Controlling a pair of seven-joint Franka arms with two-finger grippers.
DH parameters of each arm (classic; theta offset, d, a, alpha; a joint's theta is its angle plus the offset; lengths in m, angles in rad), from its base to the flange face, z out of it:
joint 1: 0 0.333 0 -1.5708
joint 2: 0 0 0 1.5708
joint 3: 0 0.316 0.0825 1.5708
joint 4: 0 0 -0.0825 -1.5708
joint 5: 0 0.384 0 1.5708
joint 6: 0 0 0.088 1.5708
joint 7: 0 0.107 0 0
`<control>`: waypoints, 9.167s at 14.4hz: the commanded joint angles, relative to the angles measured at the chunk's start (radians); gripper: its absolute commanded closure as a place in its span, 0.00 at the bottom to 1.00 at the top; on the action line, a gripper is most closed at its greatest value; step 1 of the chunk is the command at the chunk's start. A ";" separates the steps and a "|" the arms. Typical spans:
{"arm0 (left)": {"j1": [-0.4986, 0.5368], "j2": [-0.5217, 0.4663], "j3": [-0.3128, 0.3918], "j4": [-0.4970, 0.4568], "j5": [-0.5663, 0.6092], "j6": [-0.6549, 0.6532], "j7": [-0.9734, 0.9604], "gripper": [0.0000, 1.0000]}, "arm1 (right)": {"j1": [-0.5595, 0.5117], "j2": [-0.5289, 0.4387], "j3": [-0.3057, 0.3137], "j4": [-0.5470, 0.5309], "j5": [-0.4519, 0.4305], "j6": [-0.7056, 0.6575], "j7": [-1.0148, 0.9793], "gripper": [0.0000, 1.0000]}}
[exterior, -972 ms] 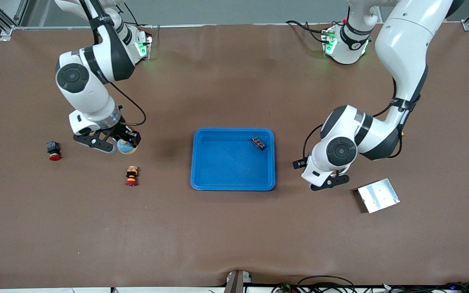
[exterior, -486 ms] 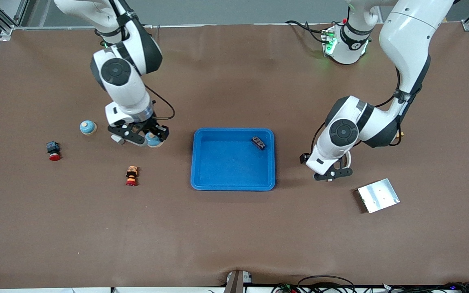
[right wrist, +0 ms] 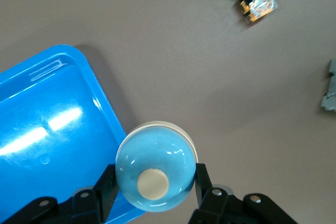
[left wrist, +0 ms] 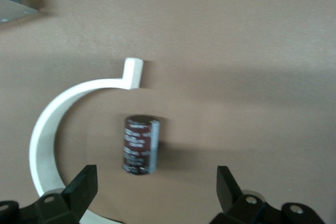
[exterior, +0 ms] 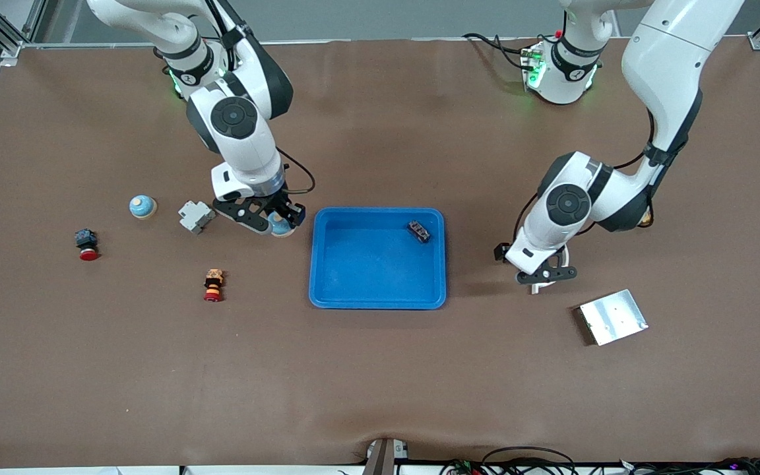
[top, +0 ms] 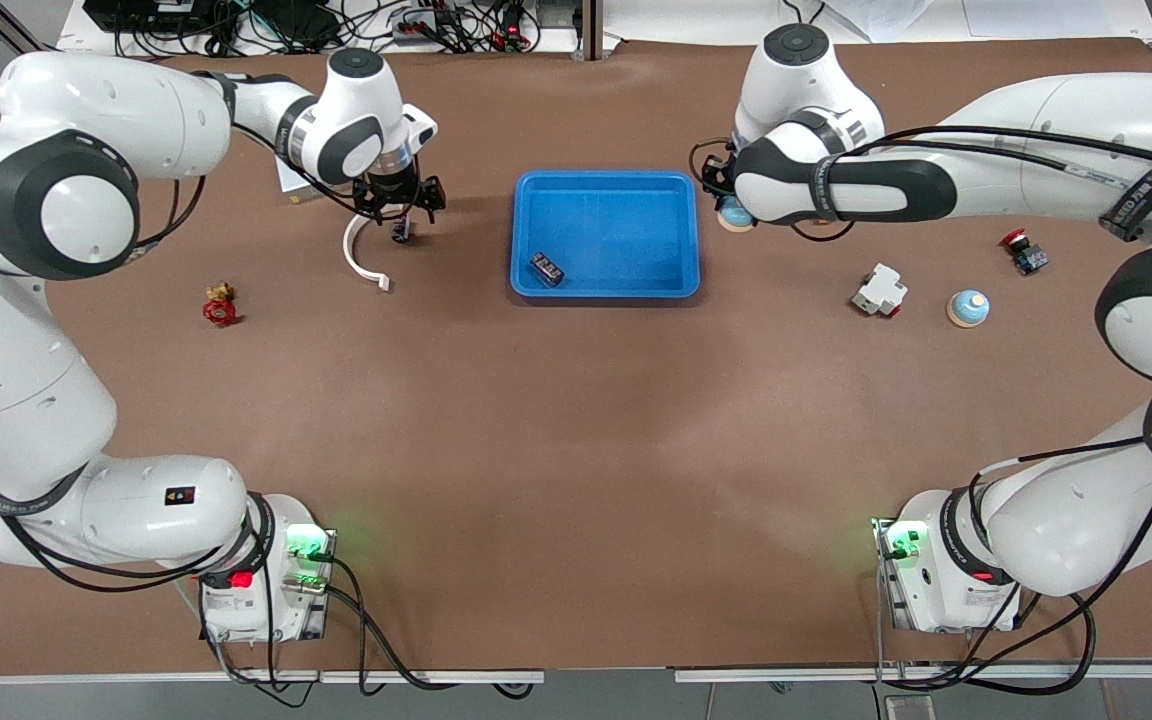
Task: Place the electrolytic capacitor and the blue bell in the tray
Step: 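Move the left gripper to the second capacitor while the right carries the bell, then grasp the second capacitor with the left gripper while the right holds the bell, then lower the blue bell into the tray and open the right gripper, then place the capacitor in the tray while the right gripper reaches the second bell, then return the left arm to rest while the right gripper grasps the bell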
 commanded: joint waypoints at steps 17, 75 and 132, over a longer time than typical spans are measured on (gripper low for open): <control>0.058 0.060 -0.019 -0.062 0.006 0.160 0.017 0.00 | 0.140 0.318 -0.009 0.284 0.116 0.005 0.253 1.00; -0.347 0.359 -0.021 0.465 -0.009 0.070 -0.958 1.00 | -0.421 -0.263 -0.020 -0.226 0.041 -0.127 -0.831 0.00; 0.726 -0.114 -0.524 0.151 -0.032 -0.504 0.206 0.00 | -0.874 -0.071 -0.020 -0.637 0.044 0.574 -1.424 0.00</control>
